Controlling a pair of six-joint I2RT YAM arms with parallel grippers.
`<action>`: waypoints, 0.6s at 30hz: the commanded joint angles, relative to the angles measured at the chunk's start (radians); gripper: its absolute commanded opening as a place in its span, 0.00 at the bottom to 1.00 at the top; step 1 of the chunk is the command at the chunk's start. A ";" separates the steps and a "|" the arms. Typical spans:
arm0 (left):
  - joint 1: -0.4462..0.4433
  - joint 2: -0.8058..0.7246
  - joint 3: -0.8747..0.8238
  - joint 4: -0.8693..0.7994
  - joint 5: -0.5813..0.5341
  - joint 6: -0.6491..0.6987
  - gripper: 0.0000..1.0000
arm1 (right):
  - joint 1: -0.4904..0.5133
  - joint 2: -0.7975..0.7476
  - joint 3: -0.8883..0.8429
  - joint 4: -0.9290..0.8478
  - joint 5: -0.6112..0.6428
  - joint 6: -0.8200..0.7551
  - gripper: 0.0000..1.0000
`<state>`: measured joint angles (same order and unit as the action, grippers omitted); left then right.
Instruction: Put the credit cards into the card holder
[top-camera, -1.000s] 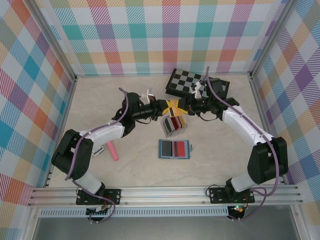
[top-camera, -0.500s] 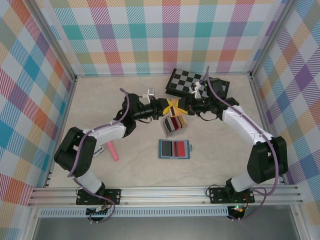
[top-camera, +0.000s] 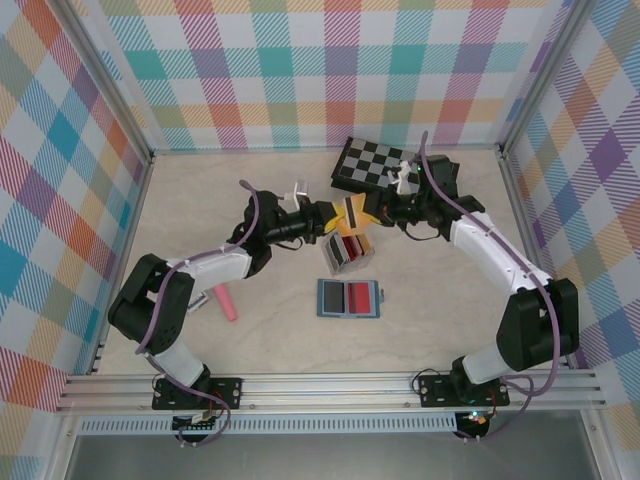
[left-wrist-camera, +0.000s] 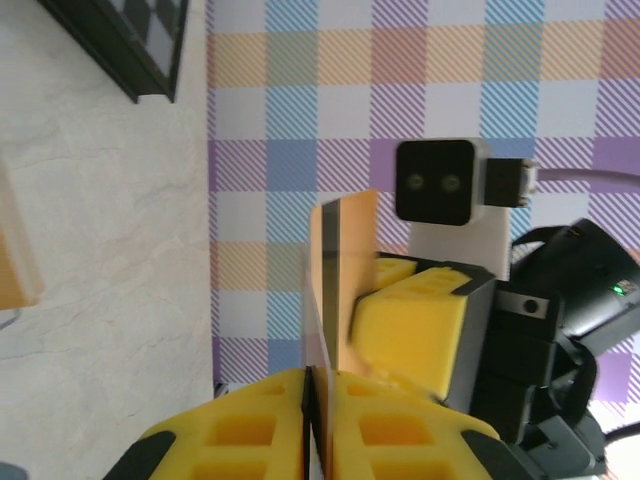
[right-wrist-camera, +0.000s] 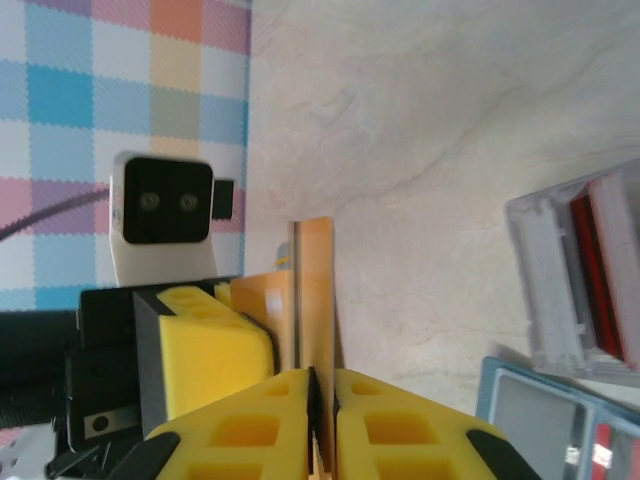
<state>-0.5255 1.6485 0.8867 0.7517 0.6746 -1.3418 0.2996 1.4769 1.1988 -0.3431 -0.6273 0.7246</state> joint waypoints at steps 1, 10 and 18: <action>0.028 -0.055 -0.039 0.006 -0.049 0.009 0.10 | -0.020 -0.013 0.001 -0.079 0.120 -0.028 0.10; 0.041 -0.107 -0.060 -0.260 -0.120 0.089 0.00 | -0.002 0.091 0.104 -0.255 0.300 -0.245 0.09; 0.041 -0.161 -0.040 -0.469 -0.141 0.220 0.00 | 0.113 0.239 0.220 -0.355 0.478 -0.454 0.10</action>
<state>-0.4984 1.5196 0.8230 0.3710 0.5415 -1.1893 0.3771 1.6875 1.3720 -0.6289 -0.2478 0.3927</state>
